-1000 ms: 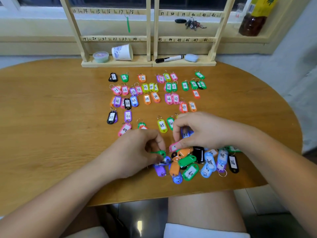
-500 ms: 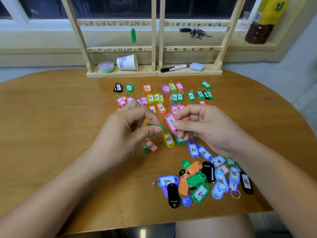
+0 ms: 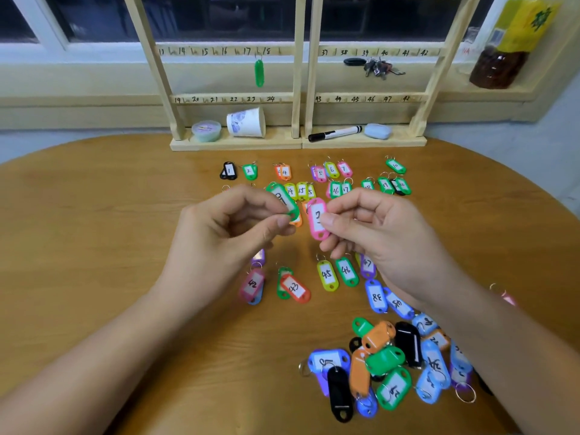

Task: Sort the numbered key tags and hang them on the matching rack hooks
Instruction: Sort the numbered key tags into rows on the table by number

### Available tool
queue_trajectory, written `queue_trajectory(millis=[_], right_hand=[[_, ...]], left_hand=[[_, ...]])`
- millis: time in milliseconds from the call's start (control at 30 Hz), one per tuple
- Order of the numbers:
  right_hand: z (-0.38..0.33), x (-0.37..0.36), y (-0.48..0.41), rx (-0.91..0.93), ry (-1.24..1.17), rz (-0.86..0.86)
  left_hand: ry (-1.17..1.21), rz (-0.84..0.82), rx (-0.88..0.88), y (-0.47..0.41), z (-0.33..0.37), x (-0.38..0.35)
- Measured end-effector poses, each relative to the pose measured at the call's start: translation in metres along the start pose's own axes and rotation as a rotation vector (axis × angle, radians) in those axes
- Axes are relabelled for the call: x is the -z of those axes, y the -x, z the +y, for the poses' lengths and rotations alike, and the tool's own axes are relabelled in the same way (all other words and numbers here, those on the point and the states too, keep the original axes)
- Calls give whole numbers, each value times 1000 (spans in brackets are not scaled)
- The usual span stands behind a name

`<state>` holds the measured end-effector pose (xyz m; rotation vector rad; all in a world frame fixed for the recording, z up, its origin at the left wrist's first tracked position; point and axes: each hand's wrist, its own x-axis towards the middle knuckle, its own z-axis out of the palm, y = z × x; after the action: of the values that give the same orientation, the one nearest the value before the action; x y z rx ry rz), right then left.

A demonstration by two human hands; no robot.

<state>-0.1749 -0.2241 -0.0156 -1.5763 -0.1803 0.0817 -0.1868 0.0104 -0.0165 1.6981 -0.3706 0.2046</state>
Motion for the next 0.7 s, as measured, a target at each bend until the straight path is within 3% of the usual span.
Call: queue_trajectory(millis=[333, 700], right_hand=[[2, -10, -6, 39, 21, 22], [11, -20, -4, 101, 91, -43]], left_hand=[[193, 57, 137, -5, 4, -2], [45, -57, 272, -5, 4, -6]])
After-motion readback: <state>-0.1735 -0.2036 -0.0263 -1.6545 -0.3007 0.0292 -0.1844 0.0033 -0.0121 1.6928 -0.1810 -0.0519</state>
